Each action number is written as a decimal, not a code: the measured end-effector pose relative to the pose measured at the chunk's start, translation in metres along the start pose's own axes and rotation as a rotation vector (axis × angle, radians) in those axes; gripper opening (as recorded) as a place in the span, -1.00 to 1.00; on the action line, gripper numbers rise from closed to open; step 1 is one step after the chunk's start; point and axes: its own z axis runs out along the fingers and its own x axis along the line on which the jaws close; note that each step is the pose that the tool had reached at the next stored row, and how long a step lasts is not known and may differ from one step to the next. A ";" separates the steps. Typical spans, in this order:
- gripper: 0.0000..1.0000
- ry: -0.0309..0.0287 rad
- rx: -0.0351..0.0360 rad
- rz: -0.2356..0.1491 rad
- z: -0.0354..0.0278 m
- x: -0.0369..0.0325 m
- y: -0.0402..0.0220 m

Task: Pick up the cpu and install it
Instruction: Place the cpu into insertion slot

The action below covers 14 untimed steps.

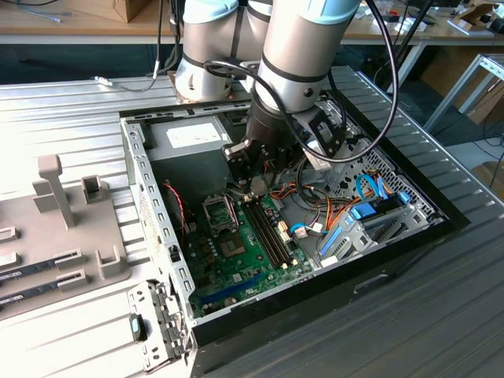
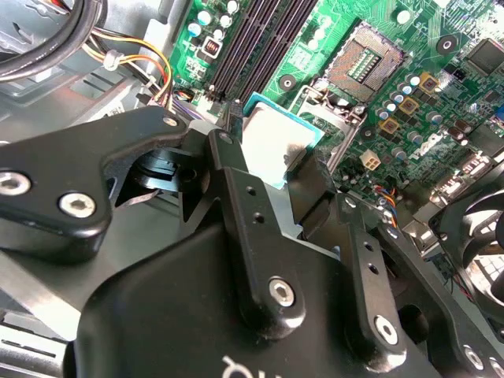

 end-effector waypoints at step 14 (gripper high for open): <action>-0.05 0.0000 0.0000 0.000 0.0104 0.0047 -0.0003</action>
